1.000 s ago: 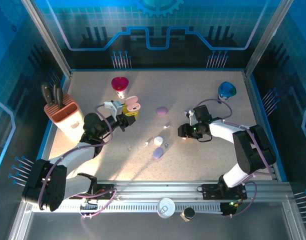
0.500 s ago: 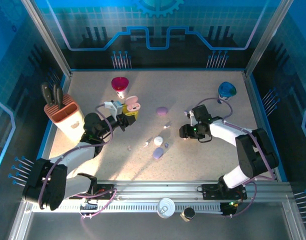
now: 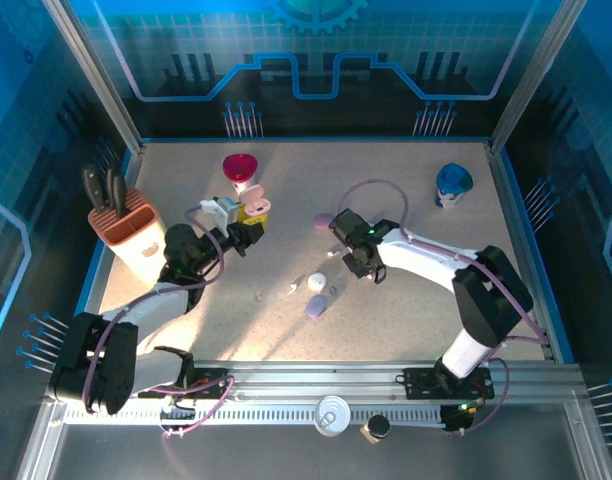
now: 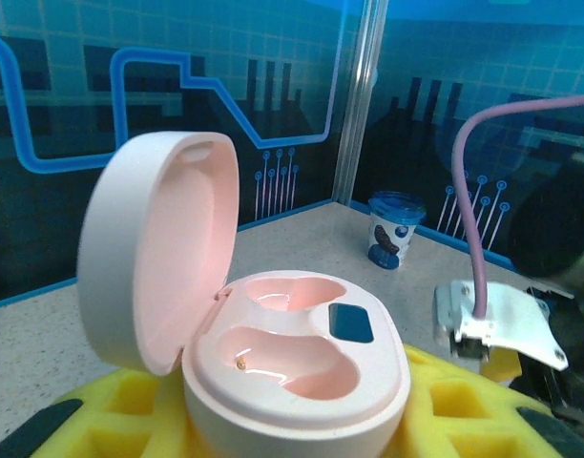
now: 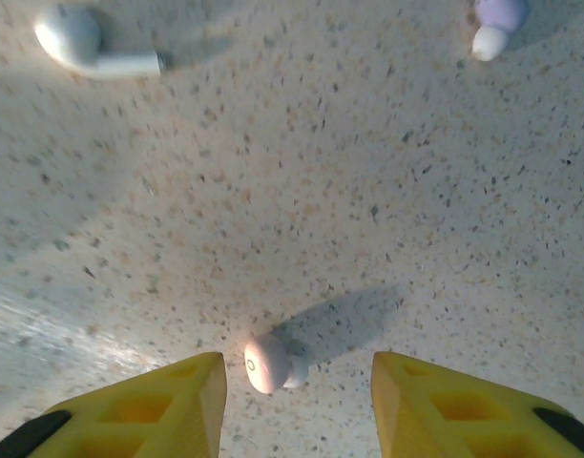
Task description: Insert the wireless bluetooth earbuds into the charging case
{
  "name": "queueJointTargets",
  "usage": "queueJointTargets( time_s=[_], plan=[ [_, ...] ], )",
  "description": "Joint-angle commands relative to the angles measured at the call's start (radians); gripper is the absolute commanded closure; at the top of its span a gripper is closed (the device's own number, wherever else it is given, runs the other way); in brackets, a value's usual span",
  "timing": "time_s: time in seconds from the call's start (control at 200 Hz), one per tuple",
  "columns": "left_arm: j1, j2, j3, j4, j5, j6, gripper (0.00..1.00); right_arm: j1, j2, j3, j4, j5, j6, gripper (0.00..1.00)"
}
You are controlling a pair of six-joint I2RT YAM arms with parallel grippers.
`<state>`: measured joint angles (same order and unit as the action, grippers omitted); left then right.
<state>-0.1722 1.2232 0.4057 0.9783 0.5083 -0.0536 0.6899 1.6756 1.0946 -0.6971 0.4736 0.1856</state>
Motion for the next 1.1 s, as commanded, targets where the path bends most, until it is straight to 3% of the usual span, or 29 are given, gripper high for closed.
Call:
queueJointTargets(
  time_s=[0.0,0.39,0.93,1.096],
  plan=[
    [0.01,0.001,-0.019,0.056,-0.01,-0.021,0.65,0.037,0.069,0.047,-0.107,0.118,-0.014,0.57],
    [0.011,-0.006,-0.019,0.049,0.007,-0.004,0.65,0.072,0.216,0.103,-0.143,0.151,-0.028,0.64],
    [0.011,0.003,-0.016,0.059,0.02,-0.017,0.65,0.066,0.26,0.1,-0.154,0.172,-0.034,0.7],
    [0.011,0.004,-0.018,0.059,0.023,-0.016,0.65,0.061,0.265,0.1,-0.15,0.172,-0.031,0.8]
  ],
)
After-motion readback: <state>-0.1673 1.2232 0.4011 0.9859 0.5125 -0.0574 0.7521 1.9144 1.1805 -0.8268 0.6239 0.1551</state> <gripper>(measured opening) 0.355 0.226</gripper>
